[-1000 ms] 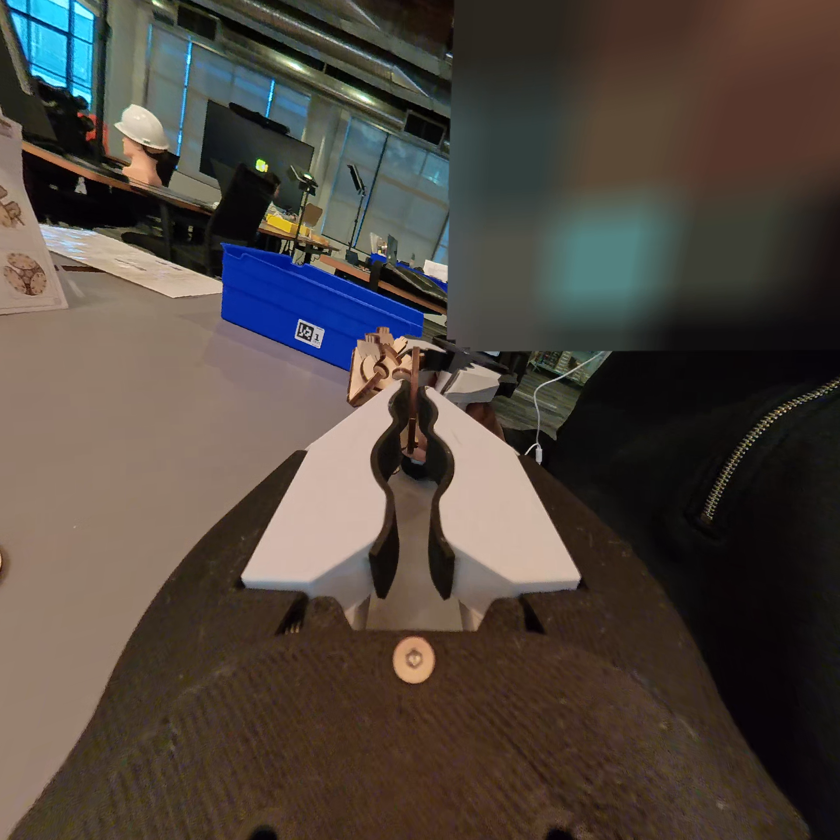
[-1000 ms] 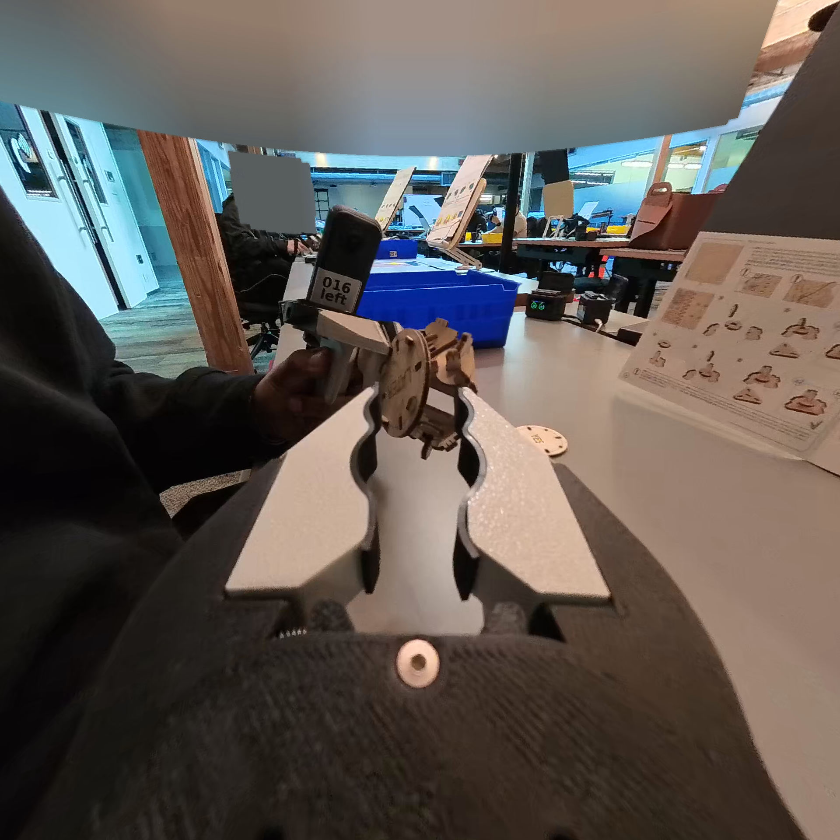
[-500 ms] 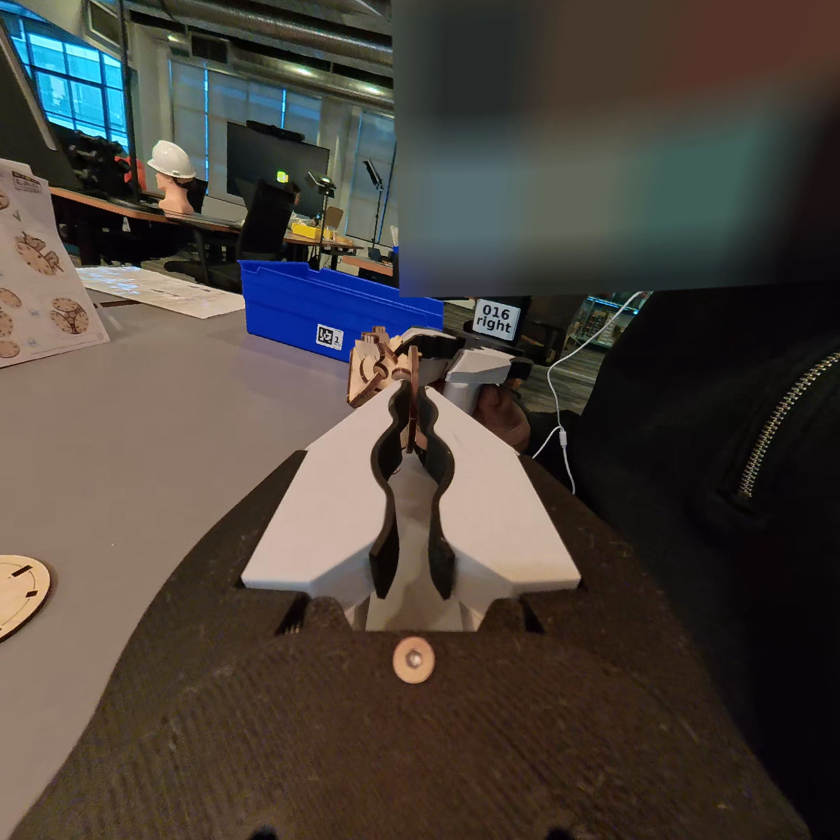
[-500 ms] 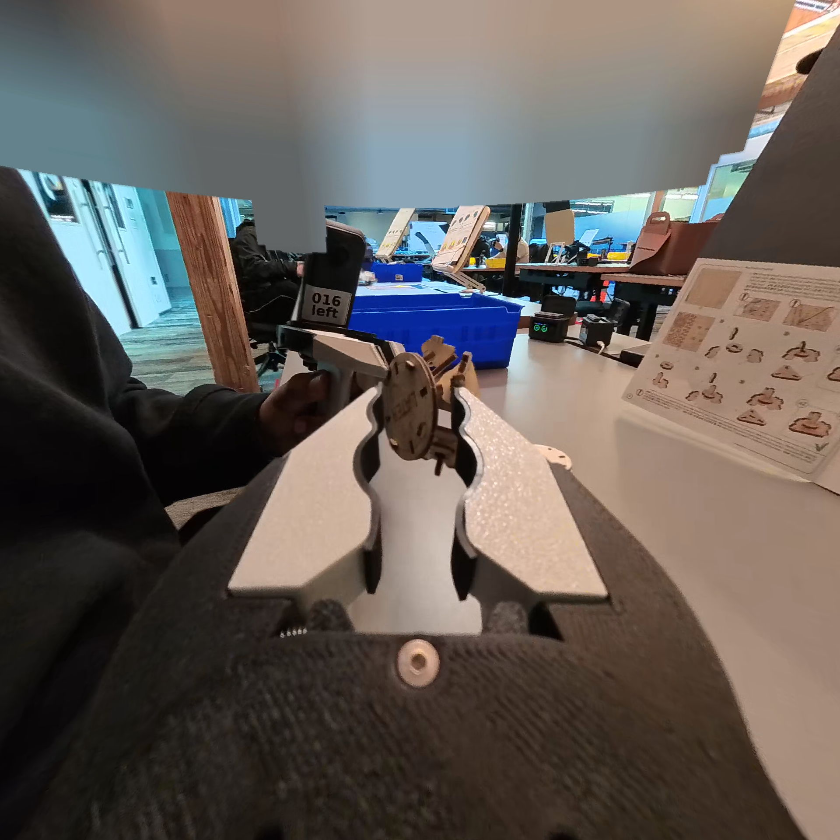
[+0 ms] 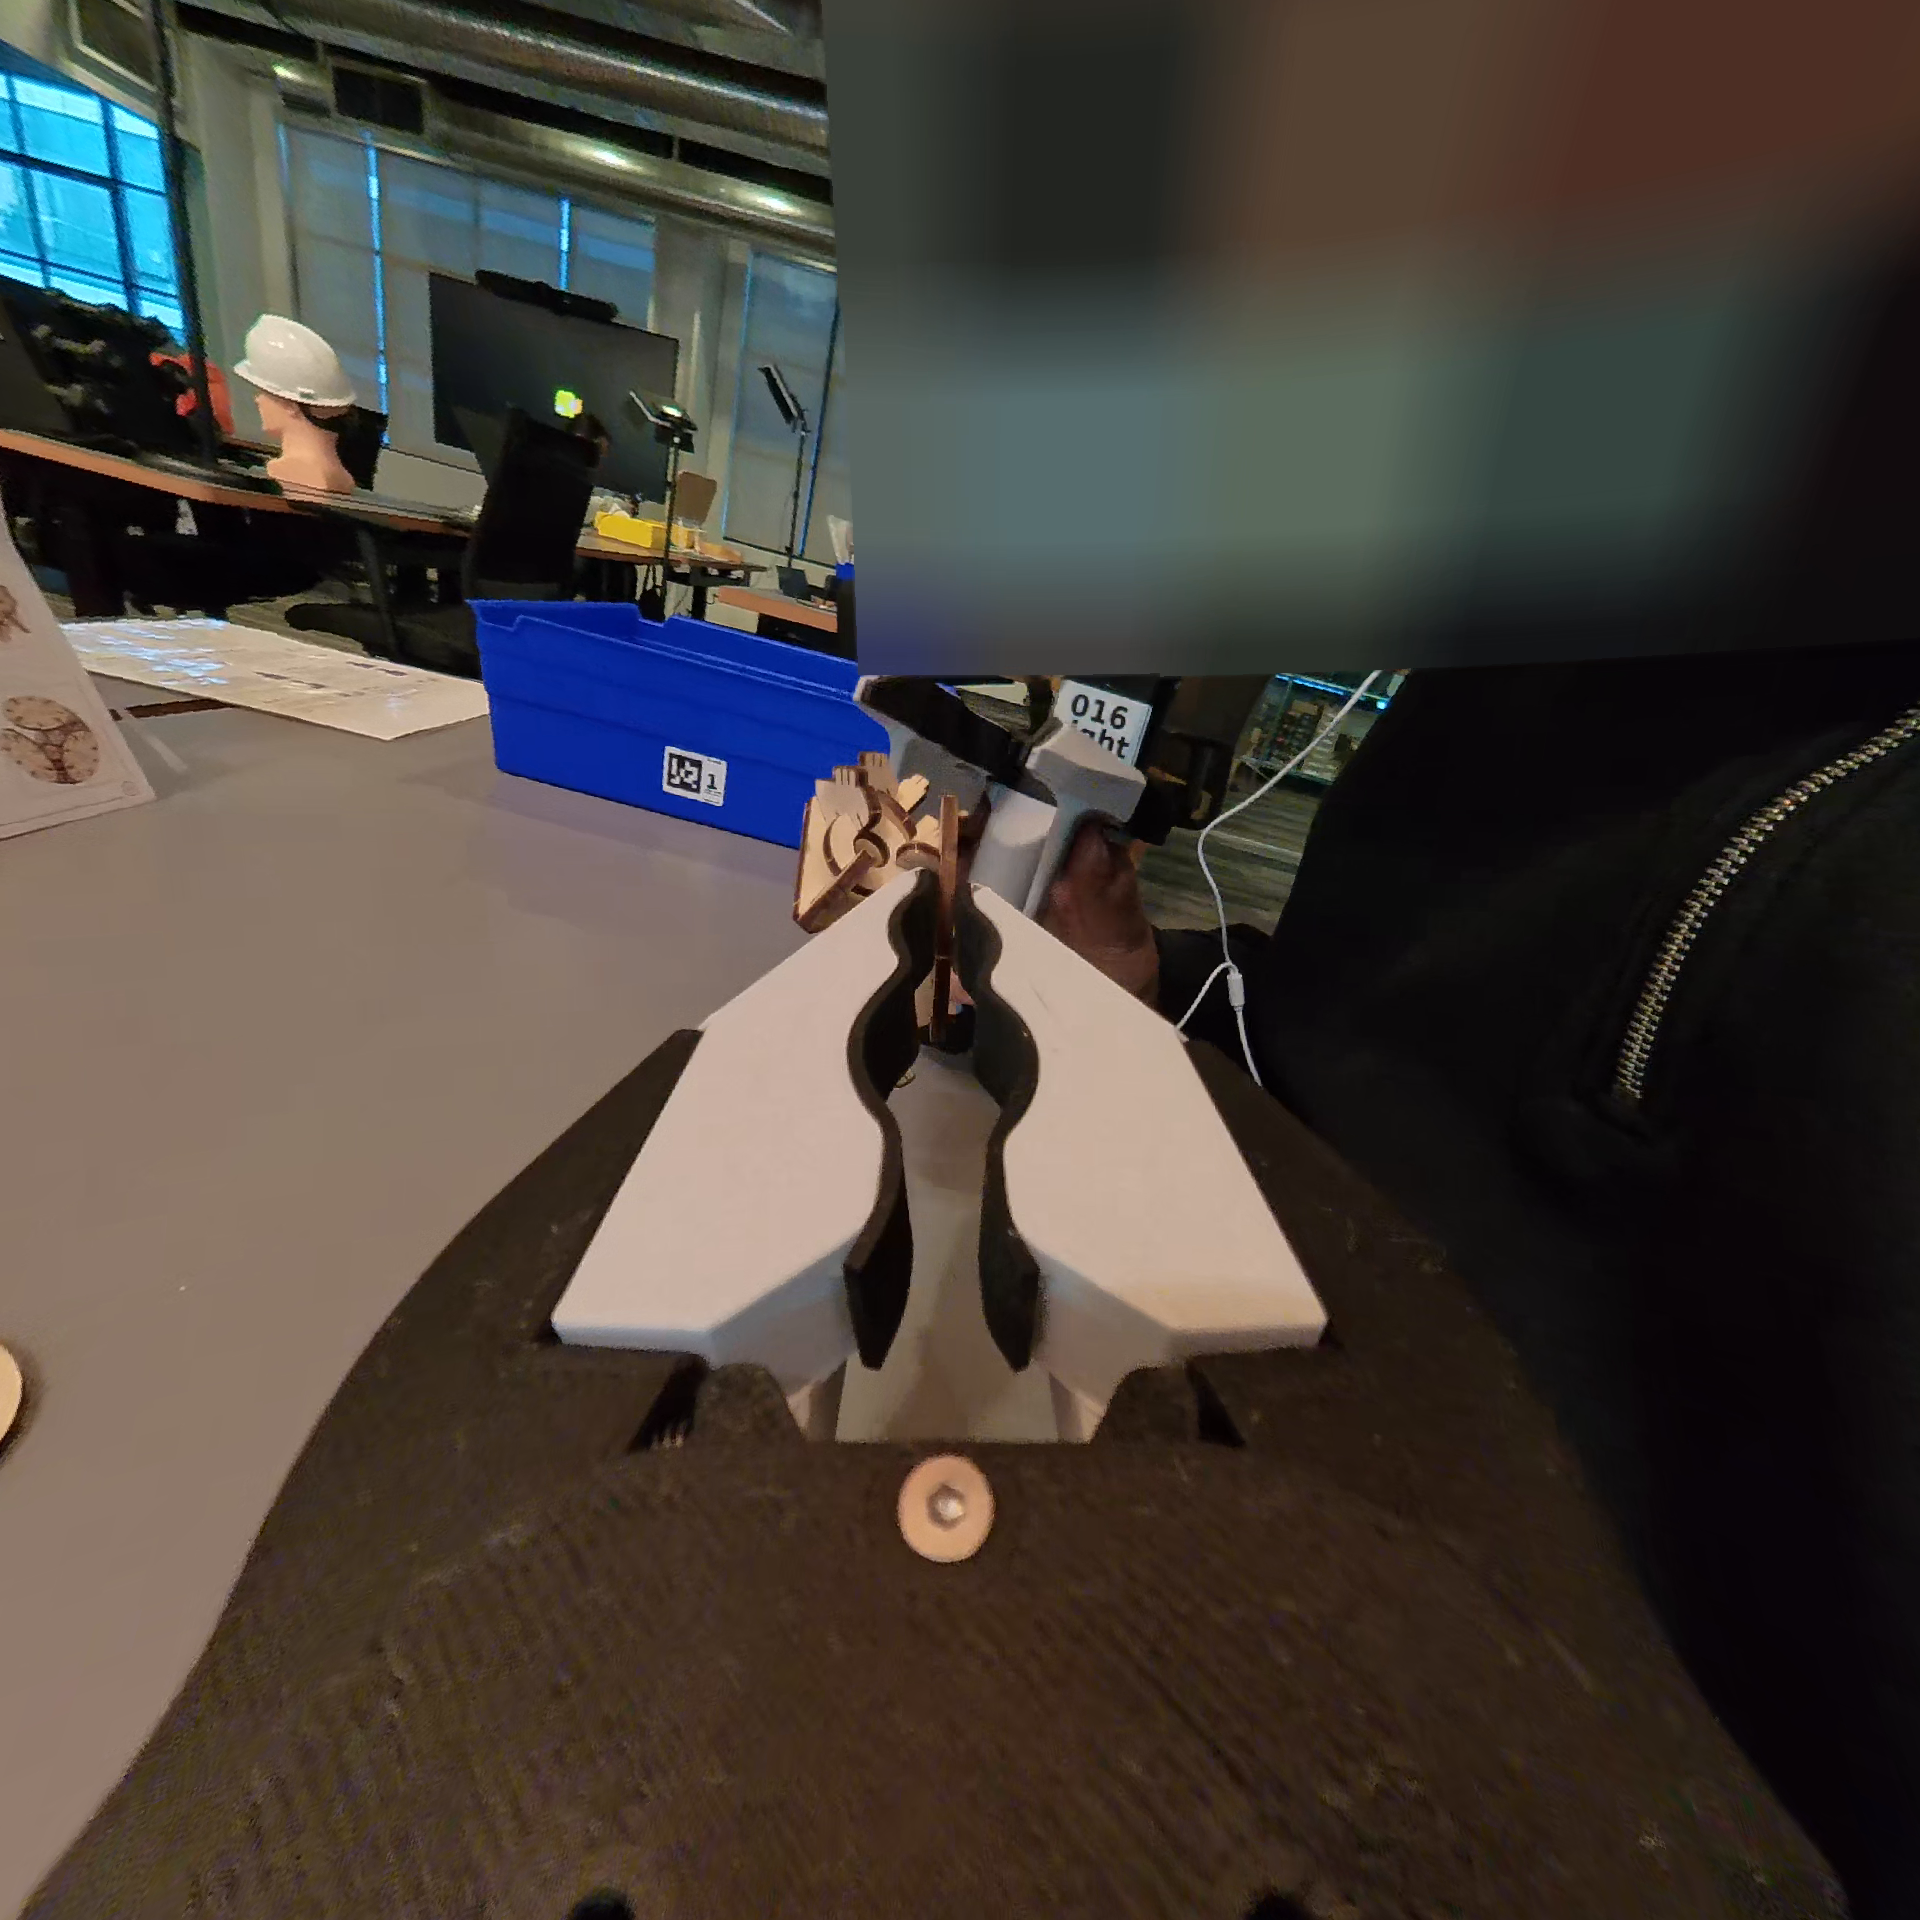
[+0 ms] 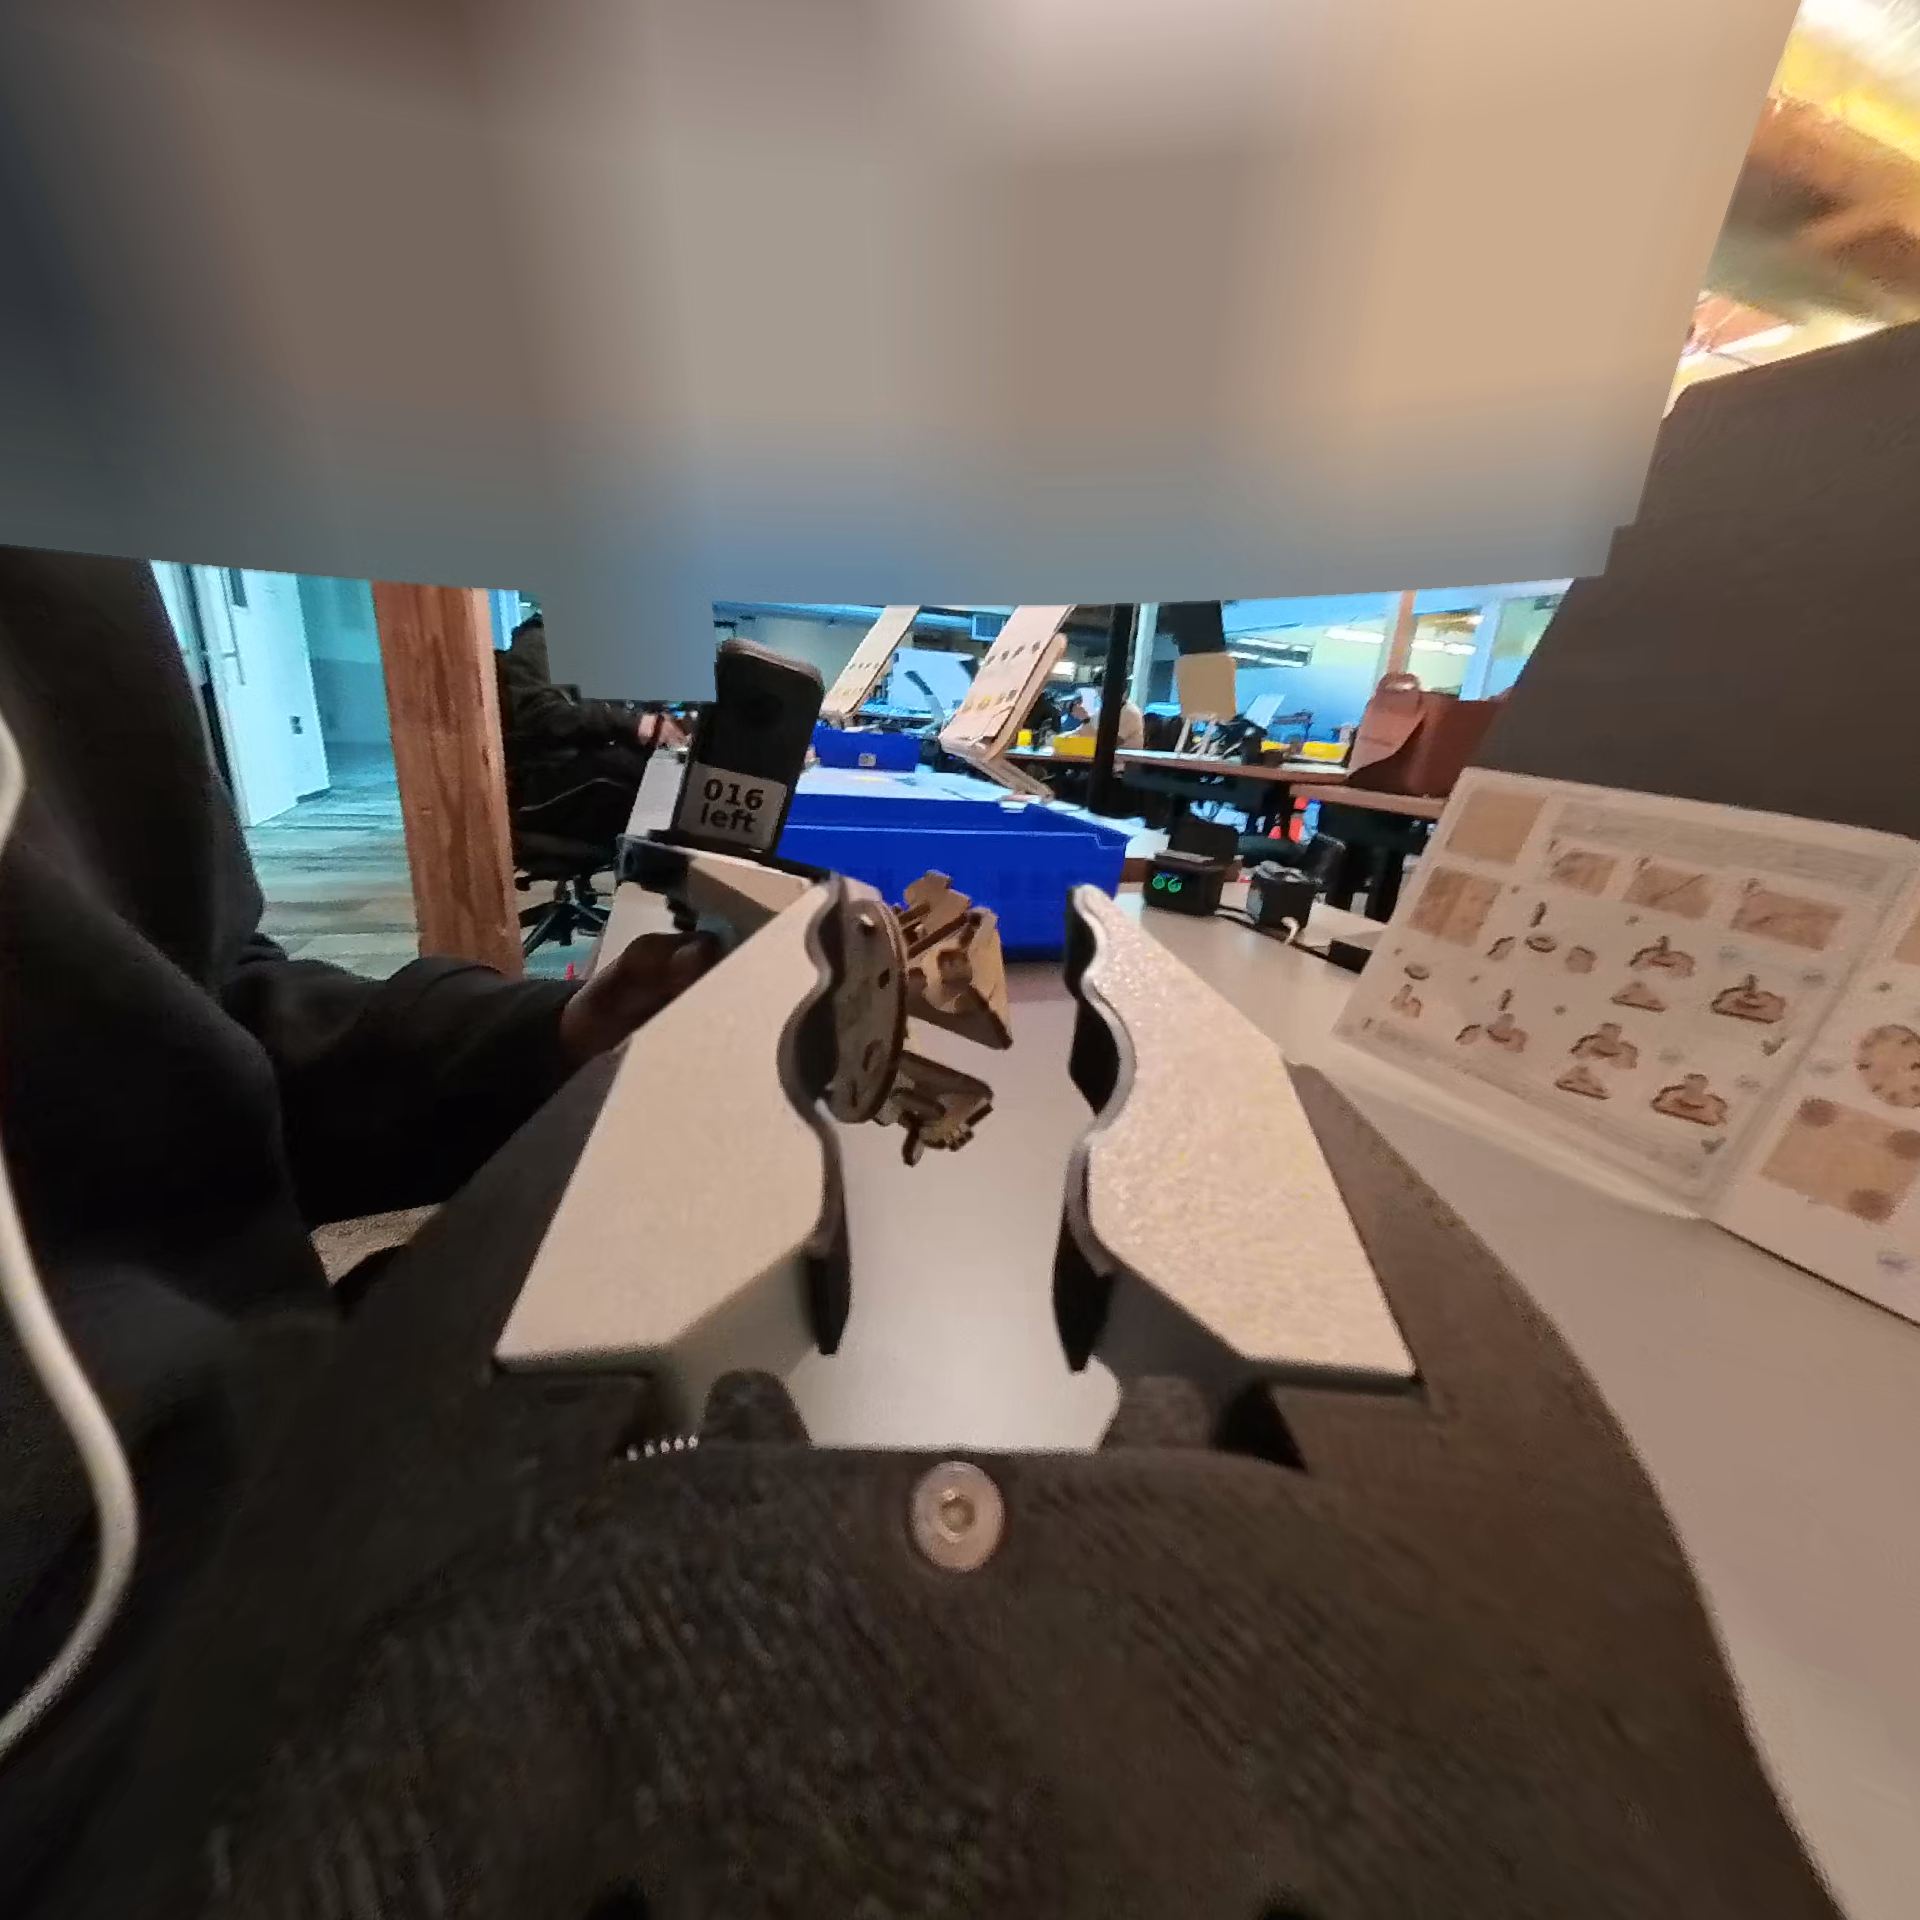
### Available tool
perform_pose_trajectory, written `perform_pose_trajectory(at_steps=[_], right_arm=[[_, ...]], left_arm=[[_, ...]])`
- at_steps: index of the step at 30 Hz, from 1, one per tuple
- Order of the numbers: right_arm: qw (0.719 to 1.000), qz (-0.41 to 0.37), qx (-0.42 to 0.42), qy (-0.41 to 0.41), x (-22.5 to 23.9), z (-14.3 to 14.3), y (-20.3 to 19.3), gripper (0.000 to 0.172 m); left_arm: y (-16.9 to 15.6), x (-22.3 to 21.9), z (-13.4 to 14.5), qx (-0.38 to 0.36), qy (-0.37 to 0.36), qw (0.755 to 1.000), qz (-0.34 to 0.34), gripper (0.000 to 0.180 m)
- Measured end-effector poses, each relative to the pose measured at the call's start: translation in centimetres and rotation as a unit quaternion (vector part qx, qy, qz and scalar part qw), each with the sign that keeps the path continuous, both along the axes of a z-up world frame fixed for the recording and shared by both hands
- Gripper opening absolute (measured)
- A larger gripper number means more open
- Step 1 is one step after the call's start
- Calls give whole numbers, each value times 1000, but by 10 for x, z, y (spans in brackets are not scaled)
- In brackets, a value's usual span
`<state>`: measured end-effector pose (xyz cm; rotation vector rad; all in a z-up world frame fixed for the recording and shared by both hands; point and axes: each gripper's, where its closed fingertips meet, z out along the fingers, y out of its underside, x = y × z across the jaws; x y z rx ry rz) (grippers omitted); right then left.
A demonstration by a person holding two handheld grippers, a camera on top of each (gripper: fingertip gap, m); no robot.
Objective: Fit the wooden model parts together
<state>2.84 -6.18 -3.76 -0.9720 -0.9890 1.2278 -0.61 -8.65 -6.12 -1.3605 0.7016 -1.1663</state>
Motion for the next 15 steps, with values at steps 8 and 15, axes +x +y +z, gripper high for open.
perform_pose_trajectory(at_steps=[8, 15], right_arm=[[993, 75, -26, -84, -23, -28, -19, 58], [982, 168, -44, -78, -15, -25, -37, 48]], left_arm=[[-10, 6, 0, 12, 6, 999, -31, 0], [-22, 11, 1, 15, 5, 997, -69, 0]])
